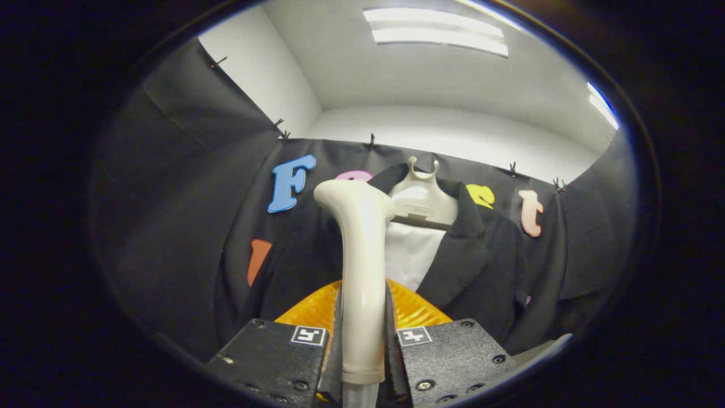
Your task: Iron the clothes twice with a garment steamer, once on the left side and once on the right side.
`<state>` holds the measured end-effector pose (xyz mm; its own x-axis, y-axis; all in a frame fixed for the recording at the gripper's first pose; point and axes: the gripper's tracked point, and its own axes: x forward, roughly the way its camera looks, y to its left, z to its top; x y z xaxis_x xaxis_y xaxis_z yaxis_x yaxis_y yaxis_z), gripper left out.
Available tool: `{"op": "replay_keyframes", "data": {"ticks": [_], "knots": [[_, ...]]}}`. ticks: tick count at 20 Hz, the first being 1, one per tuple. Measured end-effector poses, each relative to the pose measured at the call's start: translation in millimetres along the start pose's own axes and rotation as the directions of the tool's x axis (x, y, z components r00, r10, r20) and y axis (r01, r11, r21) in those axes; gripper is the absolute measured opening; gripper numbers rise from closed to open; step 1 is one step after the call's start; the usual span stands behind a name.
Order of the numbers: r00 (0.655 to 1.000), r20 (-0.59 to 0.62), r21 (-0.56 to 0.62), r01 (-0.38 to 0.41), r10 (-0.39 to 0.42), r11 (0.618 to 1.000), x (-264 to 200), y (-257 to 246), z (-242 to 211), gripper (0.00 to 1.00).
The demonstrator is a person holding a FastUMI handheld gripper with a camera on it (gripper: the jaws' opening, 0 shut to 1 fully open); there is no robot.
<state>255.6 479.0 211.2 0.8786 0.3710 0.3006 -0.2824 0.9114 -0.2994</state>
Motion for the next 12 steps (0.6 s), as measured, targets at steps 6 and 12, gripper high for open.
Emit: {"op": "replay_keyframes", "data": {"ticks": [6,12], "knots": [[0.999,-0.038,-0.033,-0.017,0.015,0.999,-30,1,-18,0.32],[0.991,-0.132,-0.030,0.012,-0.016,0.999,-64,-6,-55,0.33]]}}
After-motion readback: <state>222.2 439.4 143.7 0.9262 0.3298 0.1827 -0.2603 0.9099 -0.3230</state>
